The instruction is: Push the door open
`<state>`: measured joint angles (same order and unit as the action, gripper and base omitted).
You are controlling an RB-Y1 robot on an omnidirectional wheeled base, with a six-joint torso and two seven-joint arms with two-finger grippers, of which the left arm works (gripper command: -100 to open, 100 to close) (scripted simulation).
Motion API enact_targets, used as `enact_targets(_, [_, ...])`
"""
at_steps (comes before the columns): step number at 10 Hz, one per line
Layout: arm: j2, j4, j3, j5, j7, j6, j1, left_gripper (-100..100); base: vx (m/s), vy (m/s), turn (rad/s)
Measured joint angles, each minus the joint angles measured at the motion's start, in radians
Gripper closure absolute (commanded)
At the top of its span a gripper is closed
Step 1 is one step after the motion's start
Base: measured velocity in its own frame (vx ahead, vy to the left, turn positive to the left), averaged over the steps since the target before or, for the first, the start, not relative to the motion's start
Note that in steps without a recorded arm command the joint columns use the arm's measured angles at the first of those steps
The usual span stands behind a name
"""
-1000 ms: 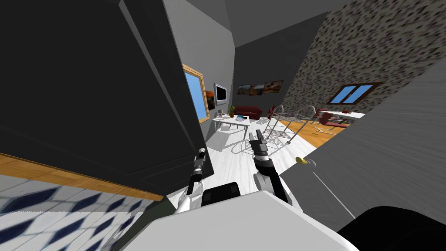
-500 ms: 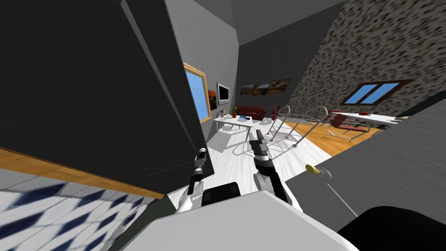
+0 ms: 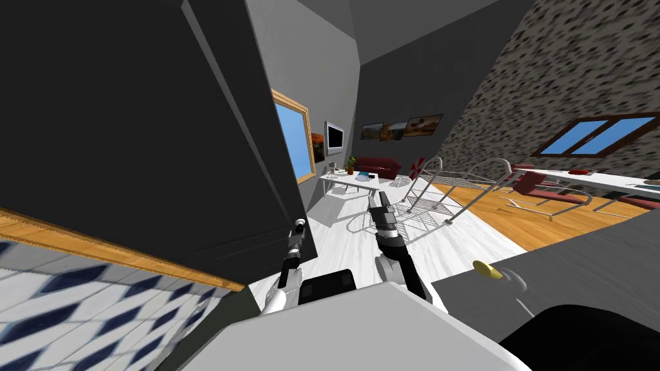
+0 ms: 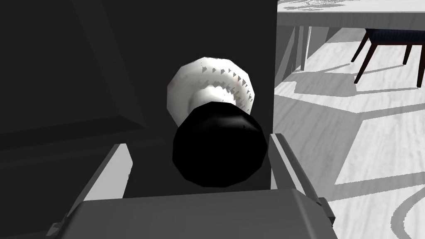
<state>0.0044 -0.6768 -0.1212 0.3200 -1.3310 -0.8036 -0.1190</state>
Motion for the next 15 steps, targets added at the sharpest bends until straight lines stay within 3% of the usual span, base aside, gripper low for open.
enact_targets(1, [-0.004,-0.029,-0.005,-0.005,0.003,0.013,0.019,100,0.128,-0.076,0.166])
enact_targets(2, [-0.007,-0.020,-0.005,-0.009,-0.002,0.014,0.016,100,0.152,-0.102,0.188])
enact_targets(3, [-0.009,-0.041,-0.006,-0.013,-0.004,0.024,0.032,100,0.147,-0.123,0.179])
enact_targets(5, [-0.019,-0.026,0.001,-0.017,-0.009,0.013,0.024,100,0.163,-0.141,0.159])
enact_targets(8, [-0.027,-0.042,0.008,-0.021,-0.009,0.017,0.032,100,0.129,-0.067,0.060])
enact_targets(10, [-0.015,-0.071,0.016,-0.016,0.004,0.038,0.054,100,0.158,-0.066,0.043])
enact_targets(11, [-0.010,-0.060,0.022,-0.013,0.006,0.032,0.045,100,0.151,-0.094,0.058])
enact_targets(12, [-0.003,-0.012,0.035,-0.005,0.004,0.011,0.013,100,0.145,-0.068,0.030])
enact_targets(15, [0.016,-0.029,0.053,0.005,0.003,0.007,0.031,100,0.190,-0.065,0.055])
